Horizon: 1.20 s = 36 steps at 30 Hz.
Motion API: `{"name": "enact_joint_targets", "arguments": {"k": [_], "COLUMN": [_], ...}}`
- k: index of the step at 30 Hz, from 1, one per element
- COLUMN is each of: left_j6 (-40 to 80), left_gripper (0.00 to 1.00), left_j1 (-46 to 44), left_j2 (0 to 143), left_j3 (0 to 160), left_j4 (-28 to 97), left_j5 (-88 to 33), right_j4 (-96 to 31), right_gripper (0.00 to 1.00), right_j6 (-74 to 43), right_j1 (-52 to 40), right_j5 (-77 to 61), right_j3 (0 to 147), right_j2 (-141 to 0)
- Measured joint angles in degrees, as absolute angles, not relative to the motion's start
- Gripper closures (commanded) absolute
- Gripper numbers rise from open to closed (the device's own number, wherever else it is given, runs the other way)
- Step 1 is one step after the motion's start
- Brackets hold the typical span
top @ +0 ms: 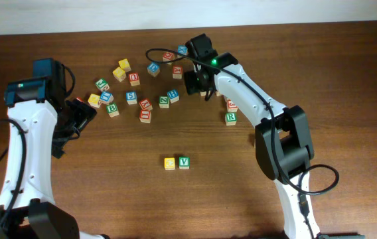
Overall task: Spell out CVPR
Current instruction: 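Lower the right gripper over the blue P block and grasp it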
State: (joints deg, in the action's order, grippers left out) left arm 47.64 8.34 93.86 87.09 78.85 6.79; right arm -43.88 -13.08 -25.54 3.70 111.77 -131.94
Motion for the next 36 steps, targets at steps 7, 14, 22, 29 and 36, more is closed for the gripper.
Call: {"name": "enact_joint_targets", "arguments": {"k": [7,14,22,29,36], "left_j6": [47.64,47.64,47.64,47.64,47.62], "left_gripper": [0.01,0.01,0.01,0.01,0.01], "left_j1": [8.34,8.34,8.34,8.34,8.34], "left_j2": [93.86,93.84,93.84,93.86,93.86], "left_j3": [87.09,87.09,87.09,87.09,87.09], "left_j4": [78.85,78.87,78.85,78.85,78.85], "left_j5": [6.79,6.79,6.79,6.79,6.79], "right_j4": [-39.4,-39.81,-40.75,-41.34,-39.99], "right_gripper": [0.33,0.33,0.42,0.42,0.58], "right_j6": [-13.5,-13.56,-15.7,-16.56,-16.56], "right_j1": [-25.54,-25.54,-25.54,-25.54,-25.54], "right_j5": [3.88,3.88,5.23,5.85,7.68], "right_j3": [110.72,109.86,109.47,108.81,106.91], "right_j2": [-131.96,-134.34,-134.34,-134.37,-134.37]}}
